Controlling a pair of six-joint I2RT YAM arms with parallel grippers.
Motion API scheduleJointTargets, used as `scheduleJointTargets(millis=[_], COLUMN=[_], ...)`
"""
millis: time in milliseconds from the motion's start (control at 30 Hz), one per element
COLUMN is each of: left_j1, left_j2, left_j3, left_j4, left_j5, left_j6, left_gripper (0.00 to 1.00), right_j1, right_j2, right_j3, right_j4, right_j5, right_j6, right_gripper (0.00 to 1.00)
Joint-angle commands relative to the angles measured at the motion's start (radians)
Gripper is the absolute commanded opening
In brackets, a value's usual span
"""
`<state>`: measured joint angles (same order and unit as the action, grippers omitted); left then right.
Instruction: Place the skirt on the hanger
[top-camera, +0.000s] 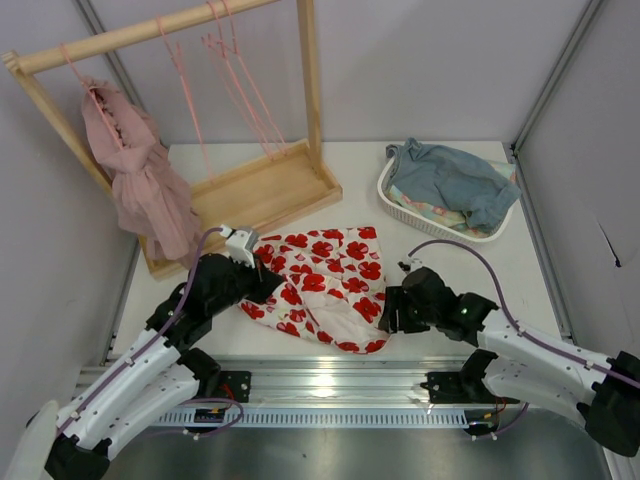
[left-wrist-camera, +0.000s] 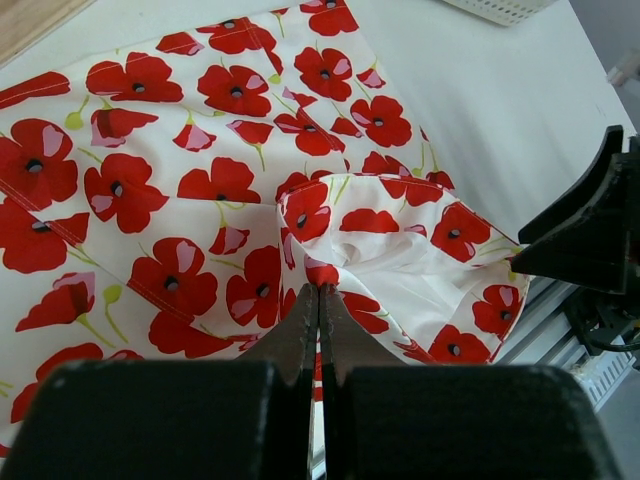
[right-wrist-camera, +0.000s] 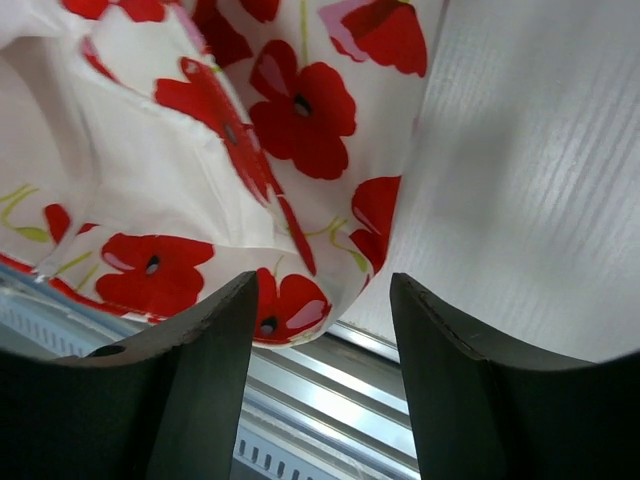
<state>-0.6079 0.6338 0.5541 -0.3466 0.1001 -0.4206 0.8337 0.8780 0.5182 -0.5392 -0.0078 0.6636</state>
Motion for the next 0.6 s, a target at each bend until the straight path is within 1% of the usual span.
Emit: scheduleJointTargets(millis=[0,100,133,200,233,333,367,433,467,500,533,567], left_j1=[-0.006,-0.006,-0.006,-0.006,-0.006,-0.006,-0.006,-0.006,-0.006,-0.006,-0.006,-0.006], left_j2=[-0.009,-0.011,-0.016,-0.019,-0.022,-0.025,-0.023,-0.019,-0.010,-0.002,0.007,0.018], left_j3=[0.024,0.032,0.038,0.044,0.049,0.076,0.085,0.141,0.156,0.218,0.240,0.294], left_j4=[0.026,0.017,0.014,0.005,0.001,-0.009,-0.012,-0.017,-0.015,-0.012,-0.008,-0.003], left_j5=[-0.008,-0.014,-0.016,-0.028,-0.033,-0.060,-0.063,-0.082,-0.088,-0.095,-0.100,-0.123], left_j6=[-0.014,-0.004,-0.003,0.003,0.006,0.017,0.023,0.055,0.090,0.109,0.127,0.175], left_gripper=[0.00,0.00,0.00,0.00,0.00,0.00,0.00,0.00,0.00,0.00,0.00,0.00], right_j1=[0.013,0.018,0.018,0.018,0.018,0.018,0.016,-0.005,-0.025,-0.086,-0.122,-0.154], right_j2=[0.062,0.117,0.131,0.159,0.164,0.173,0.174,0.197,0.213,0.229,0.268,0.286], right_j3=[0.000,0.012,0.022,0.035,0.060,0.159,0.268,0.400,0.546,0.622,0.694,0.765], right_j4=[0.053,0.056,0.053,0.033,0.025,-0.051,-0.114,-0.181,-0.252,-0.284,-0.304,-0.324], right_j5=[0.081,0.127,0.144,0.193,0.203,0.239,0.255,0.321,0.334,0.330,0.310,0.281], right_j6=[0.016,0.016,0.017,0.019,0.019,0.018,0.016,0.014,0.013,0.008,0.001,-0.049], right_gripper=[0.60,0.47,0.36,0.20,0.00,0.00,0.00,0.00,0.00,0.00,0.00,0.00])
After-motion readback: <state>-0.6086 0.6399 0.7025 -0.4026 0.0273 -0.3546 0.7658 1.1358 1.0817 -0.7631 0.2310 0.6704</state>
